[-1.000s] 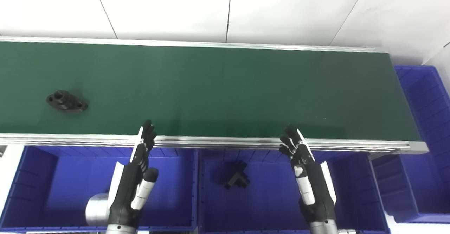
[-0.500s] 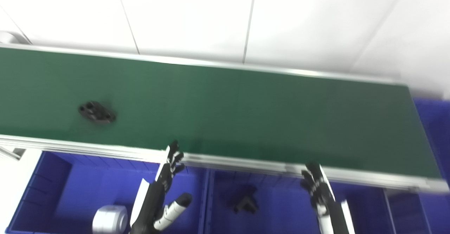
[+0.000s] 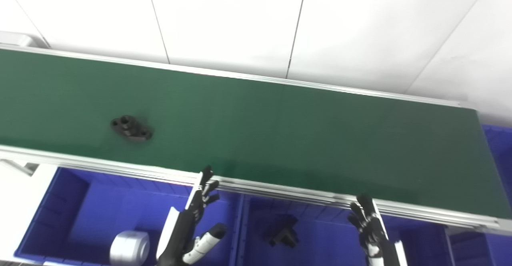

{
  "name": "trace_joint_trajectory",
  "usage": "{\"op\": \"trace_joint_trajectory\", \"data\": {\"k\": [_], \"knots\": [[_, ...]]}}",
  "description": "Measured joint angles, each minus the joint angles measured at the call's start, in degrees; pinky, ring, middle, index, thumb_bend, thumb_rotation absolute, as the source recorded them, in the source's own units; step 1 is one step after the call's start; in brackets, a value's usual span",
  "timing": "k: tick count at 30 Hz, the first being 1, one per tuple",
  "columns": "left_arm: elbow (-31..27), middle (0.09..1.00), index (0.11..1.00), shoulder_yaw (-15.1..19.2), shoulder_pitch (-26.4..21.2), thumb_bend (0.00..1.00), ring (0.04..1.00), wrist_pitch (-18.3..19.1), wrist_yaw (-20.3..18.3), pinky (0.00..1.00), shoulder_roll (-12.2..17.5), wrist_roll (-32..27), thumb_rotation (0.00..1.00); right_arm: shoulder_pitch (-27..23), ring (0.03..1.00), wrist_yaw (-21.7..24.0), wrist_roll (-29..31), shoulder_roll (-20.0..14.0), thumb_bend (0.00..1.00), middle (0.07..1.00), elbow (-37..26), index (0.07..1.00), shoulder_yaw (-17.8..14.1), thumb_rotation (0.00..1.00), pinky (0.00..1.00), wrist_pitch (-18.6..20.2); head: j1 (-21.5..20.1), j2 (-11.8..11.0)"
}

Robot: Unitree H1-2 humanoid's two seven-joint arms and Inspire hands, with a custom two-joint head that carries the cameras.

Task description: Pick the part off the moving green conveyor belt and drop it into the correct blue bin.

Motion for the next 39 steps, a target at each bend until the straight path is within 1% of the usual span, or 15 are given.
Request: {"op": "trace_joint_trajectory", "data": {"k": [2,4,7,9,14,18,23,25,27,29,31,32,35,37,39], "knots": [[0.27,0.981,1.0,-0.27,-0.14,0.71,0.914,-0.37,0.21,0.82,-0.35,0.02,0.85,-0.29,0.96,0.19,0.46,-0.07,0.81,0.981,0.85,0.986,-0.44,0.95,0.94,-0.17,0.36,-0.18],[0.53,0.973,1.0,-0.54,-0.39,0.71,0.91,-0.72,0.25,0.8,-0.69,0.02,0.84,-0.57,0.967,0.47,0.99,-0.22,0.81,0.983,0.88,0.985,-0.73,0.96,0.95,-0.21,0.97,-0.97],[1.23,0.969,1.0,-0.77,-0.48,0.71,0.905,-1.15,0.35,0.79,-0.99,0.06,0.82,-0.74,0.973,0.98,1.57,-0.37,0.8,0.985,0.88,0.987,-1.05,0.96,0.96,-0.22,1.23,-1.06],[1.65,0.965,1.0,-0.83,-0.43,0.73,0.901,-1.2,0.44,0.78,-1.05,0.13,0.82,-0.74,0.983,1.4,2.1,-0.58,0.8,0.993,0.92,0.995,-1.3,0.95,0.97,-0.22,1.41,-0.88],[1.66,0.965,1.0,-0.89,-0.55,0.73,0.899,-1.96,1.1,0.76,-1.79,0.26,0.82,-0.96,0.99,2.15,2.49,-1.01,0.79,0.999,1.33,1.0,-1.95,0.95,0.99,-0.22,1.06,-0.53],[1.68,0.971,1.0,-0.85,-0.66,0.73,0.9,-2.9,1.56,0.78,-2.31,0.26,0.81,-1.24,0.982,2.64,2.31,-1.0,0.78,0.992,1.66,0.994,-2.0,0.96,0.98,-0.22,0.97,-0.18],[1.67,0.963,1.0,-0.5,-0.81,0.72,0.889,-3.38,1.83,0.77,-2.41,0.78,0.83,-1.71,0.968,2.84,1.49,-1.0,0.8,0.985,1.66,0.986,-2.0,0.93,0.97,-0.22,1.76,0.52],[1.6,0.964,1.0,-0.36,-0.81,0.72,0.891,-3.41,2.14,0.77,-2.4,1.1,0.82,-1.96,0.965,2.8,0.44,-0.97,0.8,0.983,1.42,0.988,-1.99,0.92,0.96,-0.21,1.85,0.7],[1.25,0.965,1.0,-0.25,-0.77,0.71,0.895,-3.4,2.17,0.78,-2.32,1.01,0.81,-2.03,0.948,2.38,-1.73,-0.76,0.79,0.973,-0.12,0.986,-2.01,0.9,0.94,-0.11,1.94,0.79],[0.56,0.961,1.0,-0.27,-0.73,0.69,0.897,-3.36,2.13,0.8,-2.07,0.23,0.78,-2.23,0.938,1.75,-4.56,-0.31,0.81,0.956,-2.2,0.974,-2.07,0.9,0.92,0.16,1.76,1.31],[-0.93,0.962,1.0,-0.13,-0.61,0.69,0.899,-3.3,2.1,0.8,-1.7,-0.65,0.77,-2.8,0.933,1.01,-8.23,0.57,0.81,0.953,-4.62,0.969,-2.07,0.9,0.9,0.27,1.41,1.76],[-1.37,0.963,1.0,-0.08,-0.6,0.69,0.901,-3.25,2.1,0.8,-1.53,-1.02,0.77,-3.22,0.932,0.63,-10.02,0.94,0.81,0.953,-5.42,0.966,-2.05,0.9,0.89,0.27,1.06,2.45],[-3.04,0.972,1.0,-0.09,-0.34,0.69,0.913,-2.44,1.94,0.82,-0.89,-1.66,0.76,-5.37,0.948,-0.4,-15.24,1.99,0.82,0.968,-7.09,0.964,-1.93,0.9,0.88,0.27,0.88,2.72],[-4.2,0.975,1.0,-0.13,0.11,0.69,0.921,-1.39,1.47,0.84,-0.63,-2.7,0.76,-7.7,0.951,-0.52,-18.32,2.73,0.83,0.975,-8.39,0.962,-1.6,0.87,0.88,0.46,0.71,3.33],[-4.74,0.979,1.0,-0.16,0.44,0.71,0.926,-1.27,1.27,0.84,-0.39,-2.77,0.78,-9.92,0.954,-0.49,-20.12,3.43,0.83,0.979,-9.28,0.973,-1.03,0.86,0.87,1.99,0.79,3.6]]}}
